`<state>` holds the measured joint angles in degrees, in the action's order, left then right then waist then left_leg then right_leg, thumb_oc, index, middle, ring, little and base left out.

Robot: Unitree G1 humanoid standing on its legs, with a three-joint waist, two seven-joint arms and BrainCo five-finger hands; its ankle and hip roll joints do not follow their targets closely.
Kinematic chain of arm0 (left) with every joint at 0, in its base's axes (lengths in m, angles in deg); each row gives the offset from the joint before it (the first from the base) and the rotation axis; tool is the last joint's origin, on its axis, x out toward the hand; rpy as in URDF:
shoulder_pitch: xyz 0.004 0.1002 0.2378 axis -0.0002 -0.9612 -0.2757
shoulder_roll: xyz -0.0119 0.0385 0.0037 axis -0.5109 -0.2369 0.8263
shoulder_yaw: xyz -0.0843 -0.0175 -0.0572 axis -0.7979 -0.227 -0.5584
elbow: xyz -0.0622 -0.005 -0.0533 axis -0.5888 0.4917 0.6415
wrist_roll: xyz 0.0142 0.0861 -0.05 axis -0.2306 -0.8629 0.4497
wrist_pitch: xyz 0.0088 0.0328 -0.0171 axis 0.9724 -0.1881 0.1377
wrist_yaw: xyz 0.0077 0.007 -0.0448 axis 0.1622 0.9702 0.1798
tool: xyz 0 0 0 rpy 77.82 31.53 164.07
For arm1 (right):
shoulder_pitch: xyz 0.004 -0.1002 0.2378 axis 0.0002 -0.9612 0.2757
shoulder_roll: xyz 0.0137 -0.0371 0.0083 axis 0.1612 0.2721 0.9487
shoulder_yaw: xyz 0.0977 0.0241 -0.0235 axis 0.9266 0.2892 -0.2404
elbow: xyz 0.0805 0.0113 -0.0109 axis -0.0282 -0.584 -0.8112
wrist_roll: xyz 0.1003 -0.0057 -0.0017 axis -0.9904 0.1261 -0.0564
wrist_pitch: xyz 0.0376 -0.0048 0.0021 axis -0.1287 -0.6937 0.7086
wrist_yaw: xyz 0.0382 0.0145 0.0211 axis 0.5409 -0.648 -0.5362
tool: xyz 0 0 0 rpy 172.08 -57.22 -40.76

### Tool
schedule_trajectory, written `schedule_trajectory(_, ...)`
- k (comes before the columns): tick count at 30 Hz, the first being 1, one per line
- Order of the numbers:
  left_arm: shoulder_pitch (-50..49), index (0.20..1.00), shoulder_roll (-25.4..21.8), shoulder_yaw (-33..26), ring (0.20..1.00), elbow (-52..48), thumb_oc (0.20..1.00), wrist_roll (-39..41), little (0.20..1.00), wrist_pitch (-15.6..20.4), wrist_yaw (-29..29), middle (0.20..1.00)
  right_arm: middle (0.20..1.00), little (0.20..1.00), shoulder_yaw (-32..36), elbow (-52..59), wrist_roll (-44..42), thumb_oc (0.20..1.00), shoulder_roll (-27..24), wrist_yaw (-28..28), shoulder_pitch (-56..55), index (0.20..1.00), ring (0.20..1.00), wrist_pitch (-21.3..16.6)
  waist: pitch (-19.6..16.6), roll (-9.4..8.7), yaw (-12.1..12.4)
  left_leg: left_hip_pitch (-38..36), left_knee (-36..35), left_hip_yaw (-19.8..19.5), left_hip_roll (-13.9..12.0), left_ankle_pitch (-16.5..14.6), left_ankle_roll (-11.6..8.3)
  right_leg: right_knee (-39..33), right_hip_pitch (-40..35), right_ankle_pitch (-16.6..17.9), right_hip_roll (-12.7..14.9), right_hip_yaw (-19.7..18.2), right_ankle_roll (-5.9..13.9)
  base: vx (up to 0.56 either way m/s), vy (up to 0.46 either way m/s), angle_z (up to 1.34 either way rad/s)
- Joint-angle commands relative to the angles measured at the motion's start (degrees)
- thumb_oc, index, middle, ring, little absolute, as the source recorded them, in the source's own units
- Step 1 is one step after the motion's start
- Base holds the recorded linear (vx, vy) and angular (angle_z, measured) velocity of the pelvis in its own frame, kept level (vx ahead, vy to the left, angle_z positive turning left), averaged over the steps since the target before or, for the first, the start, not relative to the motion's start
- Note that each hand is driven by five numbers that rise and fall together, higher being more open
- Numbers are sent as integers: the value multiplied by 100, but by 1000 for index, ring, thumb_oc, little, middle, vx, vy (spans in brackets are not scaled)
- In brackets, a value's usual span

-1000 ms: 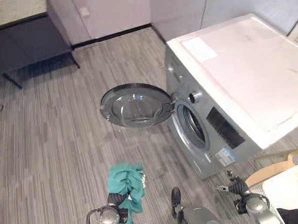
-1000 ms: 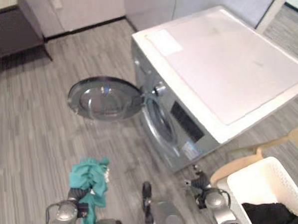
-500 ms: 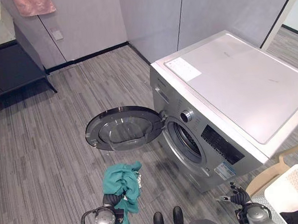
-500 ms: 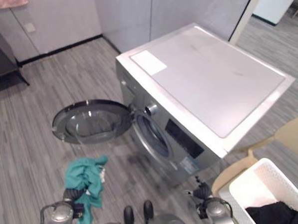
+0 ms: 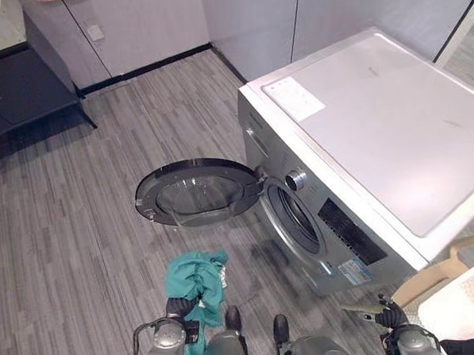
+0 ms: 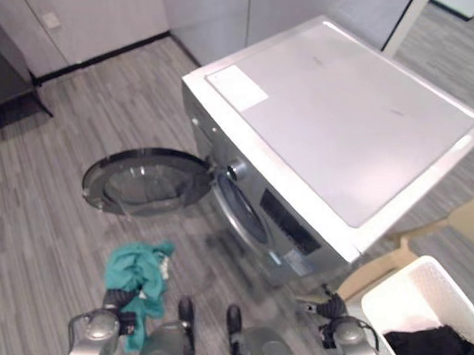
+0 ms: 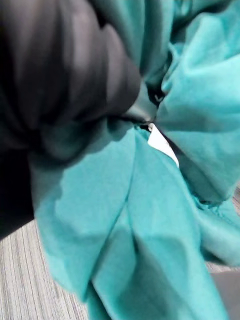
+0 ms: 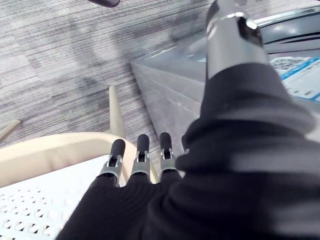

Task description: Grab the laundry basket,head to the washer,open it,put in the laundry and shut it.

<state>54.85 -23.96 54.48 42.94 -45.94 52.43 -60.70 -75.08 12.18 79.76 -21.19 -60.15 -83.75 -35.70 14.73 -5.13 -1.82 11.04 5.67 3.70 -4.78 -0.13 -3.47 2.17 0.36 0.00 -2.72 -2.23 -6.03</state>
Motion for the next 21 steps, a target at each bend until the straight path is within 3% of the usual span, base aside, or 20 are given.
schedule_trajectory(1,103,200,-121,-92,200,-197,200,126,200,281,218,200,1000,1000,-55,-1,-162,1000,-210,-201,-167,1000,1000,-60,-203,-35,93,455,-481,-635,-78,729,-112,279,-386,-867,339,-174,891,351,229,-77)
schedule_trajectory(3,138,200,-111,-50,200,-238,200,182,200,329,255,200,1000,1000,-65,-85,-177,1000,-258,-207,-96,1000,1000,-37,-242,-1,147,644,-544,-1102,-141,850,-226,447,-553,-1033,349,-676,928,396,309,-93)
schedule_trajectory(5,143,200,-123,-4,200,-194,200,128,200,321,181,200,1000,1000,-77,-158,-136,1000,-212,-122,-52,1000,1000,-32,-356,68,183,505,-435,-1140,-182,839,-229,509,-719,-1184,454,-925,1038,424,401,-115)
schedule_trajectory(7,180,200,-138,52,200,-206,200,99,200,327,160,200,1000,1000,-57,-174,-153,1000,-196,-125,-33,1000,1000,-49,-367,46,178,558,-265,-1025,-158,796,-239,541,-716,-1163,574,-952,1076,287,359,-142)
schedule_trajectory(9,362,200,-312,197,200,-245,200,-81,200,375,147,200,1000,1000,-123,-180,-167,1000,-117,-94,149,1000,1000,-59,-359,-65,80,595,236,-508,-85,449,-108,783,-448,-1007,872,-1172,1249,152,389,-79)
schedule_trajectory(11,462,200,-448,215,200,-348,200,-107,200,396,187,200,1000,1000,-217,-132,-168,1000,-19,-77,286,1000,1000,-60,-330,-73,88,477,259,-58,-218,254,-4,953,-64,-802,1051,-959,1326,17,234,-116)
schedule_trajectory(12,464,200,-447,215,200,-348,200,-107,200,397,186,200,1000,1000,-216,-132,-168,1000,-19,-77,288,1000,1000,-59,-341,-65,100,487,249,-50,-232,266,-6,950,-43,-787,1039,-972,1325,16,254,-159)
schedule_trajectory(13,492,200,-516,215,200,-451,200,-133,200,393,203,200,1000,1000,-266,-86,-160,1000,44,-49,375,1000,1000,-103,-333,-21,146,250,196,384,-350,86,33,1105,237,-537,1371,-152,1311,58,332,-228)
schedule_trajectory(14,530,200,-535,285,200,-487,200,-180,200,416,182,200,1000,1000,-332,-1,-100,1000,44,-29,407,1000,1000,-128,-322,16,127,13,182,747,-368,-41,88,1145,386,-469,1457,522,1246,63,401,-249)
schedule_trajectory(17,610,200,-582,376,200,-546,200,-195,200,469,178,200,1000,1000,-404,66,-70,1000,-8,-23,475,1000,1000,-152,-231,7,89,-184,170,1067,-328,-158,152,1404,703,-469,1234,708,1261,-9,201,-167)
schedule_trajectory(19,675,200,-550,432,200,-730,200,-150,200,502,165,200,1000,1000,-515,248,-7,1000,-27,-21,514,1000,1000,-182,-177,-6,183,-434,325,1491,-381,-457,104,1233,545,-724,1495,1897,1147,51,26,-150)
schedule_trajectory(21,722,200,-529,491,200,-770,200,-170,200,514,164,200,1000,1000,-537,279,-20,1000,-40,-30,533,1000,1000,-180,-126,-37,146,-443,430,1580,-395,-470,96,1184,577,-703,1437,1840,1146,19,-70,-85)
